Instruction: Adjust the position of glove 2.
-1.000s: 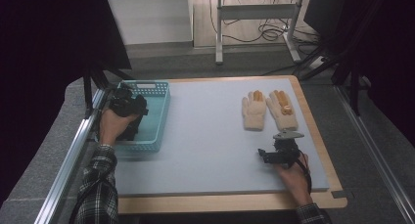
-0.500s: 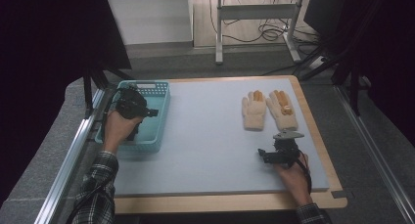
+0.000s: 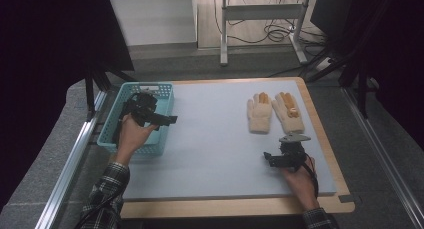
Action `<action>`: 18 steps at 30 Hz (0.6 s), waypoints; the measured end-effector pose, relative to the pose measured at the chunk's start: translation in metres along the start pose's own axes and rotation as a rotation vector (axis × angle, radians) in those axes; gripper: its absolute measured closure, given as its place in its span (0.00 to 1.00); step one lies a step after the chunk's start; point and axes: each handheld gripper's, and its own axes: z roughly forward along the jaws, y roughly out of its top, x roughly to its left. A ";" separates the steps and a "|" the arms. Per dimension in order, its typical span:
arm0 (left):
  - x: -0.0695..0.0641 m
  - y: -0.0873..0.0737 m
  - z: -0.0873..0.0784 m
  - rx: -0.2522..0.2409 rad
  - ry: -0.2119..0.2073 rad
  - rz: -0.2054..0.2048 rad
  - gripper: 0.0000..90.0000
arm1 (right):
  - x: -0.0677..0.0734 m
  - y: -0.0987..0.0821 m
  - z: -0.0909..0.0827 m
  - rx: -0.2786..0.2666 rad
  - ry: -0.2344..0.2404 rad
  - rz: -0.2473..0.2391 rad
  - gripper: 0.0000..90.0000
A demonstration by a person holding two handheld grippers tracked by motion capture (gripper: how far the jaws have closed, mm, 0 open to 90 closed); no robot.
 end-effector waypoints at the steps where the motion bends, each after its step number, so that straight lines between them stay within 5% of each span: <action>1: -0.004 0.000 0.000 -0.008 -0.006 0.009 0.00 | 0.000 0.000 0.000 0.000 0.000 0.000 0.17; 18: -0.071 -0.026 0.021 -0.049 -0.053 0.142 0.00 | 0.000 0.000 0.000 0.002 0.000 -0.002 0.17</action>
